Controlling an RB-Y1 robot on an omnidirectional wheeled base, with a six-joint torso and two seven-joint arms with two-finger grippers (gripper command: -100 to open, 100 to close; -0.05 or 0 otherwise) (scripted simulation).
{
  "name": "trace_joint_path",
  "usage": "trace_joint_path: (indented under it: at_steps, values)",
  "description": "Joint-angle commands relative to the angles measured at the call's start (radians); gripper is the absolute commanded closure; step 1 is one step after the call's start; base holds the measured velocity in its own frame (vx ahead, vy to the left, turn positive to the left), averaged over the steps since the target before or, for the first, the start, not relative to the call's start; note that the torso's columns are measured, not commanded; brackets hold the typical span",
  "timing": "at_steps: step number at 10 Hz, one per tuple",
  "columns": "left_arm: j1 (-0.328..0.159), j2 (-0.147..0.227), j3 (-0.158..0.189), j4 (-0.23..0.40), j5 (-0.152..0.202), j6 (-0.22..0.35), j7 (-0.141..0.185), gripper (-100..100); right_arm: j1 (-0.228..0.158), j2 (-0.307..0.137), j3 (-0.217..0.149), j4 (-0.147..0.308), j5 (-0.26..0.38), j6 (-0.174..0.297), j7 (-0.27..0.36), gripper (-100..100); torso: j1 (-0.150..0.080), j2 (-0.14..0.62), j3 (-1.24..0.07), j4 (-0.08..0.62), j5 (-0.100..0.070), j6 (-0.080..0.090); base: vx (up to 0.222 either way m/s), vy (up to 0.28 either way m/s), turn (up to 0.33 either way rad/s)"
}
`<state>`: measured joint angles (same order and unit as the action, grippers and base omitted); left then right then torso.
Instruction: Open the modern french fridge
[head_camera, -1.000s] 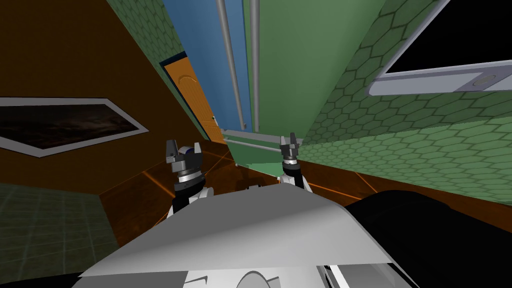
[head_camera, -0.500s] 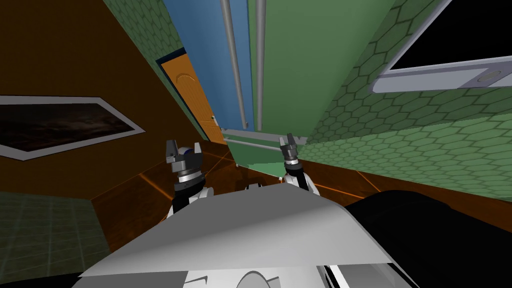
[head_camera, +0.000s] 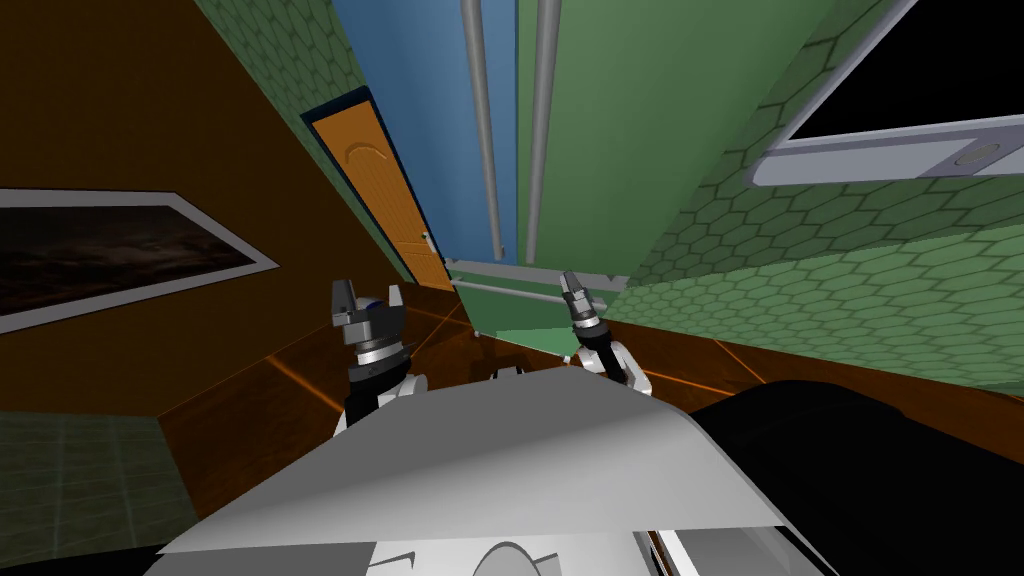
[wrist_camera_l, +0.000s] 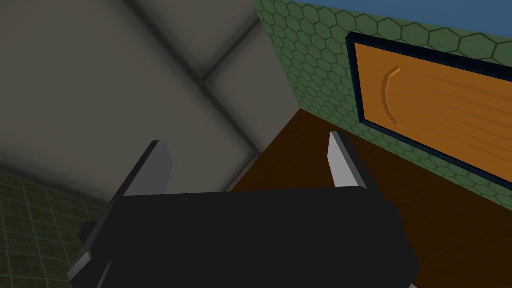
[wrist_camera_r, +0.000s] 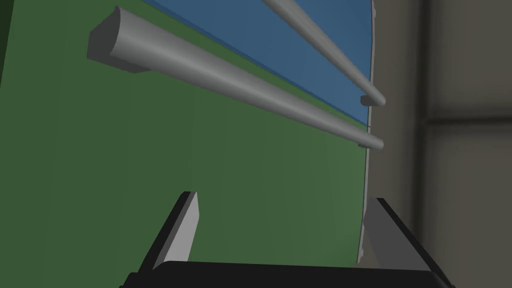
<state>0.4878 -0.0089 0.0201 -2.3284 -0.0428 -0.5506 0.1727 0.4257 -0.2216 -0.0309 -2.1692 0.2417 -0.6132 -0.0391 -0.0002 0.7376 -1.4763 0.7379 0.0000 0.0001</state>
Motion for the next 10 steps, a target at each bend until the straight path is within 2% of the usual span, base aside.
trace_joint_path:
  at_steps: [1,10]
  values:
    - [0.000,0.000,0.000,0.000,0.000,0.000,0.000,0,-0.009,-0.052,-0.036,0.016,0.068,0.010,0.052,-100,0.001,0.000,0.000,0.000,0.000,0.000,0.093,0.152,-0.048]
    - [0.000,0.000,0.000,0.000,0.000,0.000,0.000,0,-0.041,-0.221,-0.142,0.074,0.267,0.043,0.200,-100,0.000,0.000,0.000,0.000,0.000,0.000,0.068,0.132,-0.046]
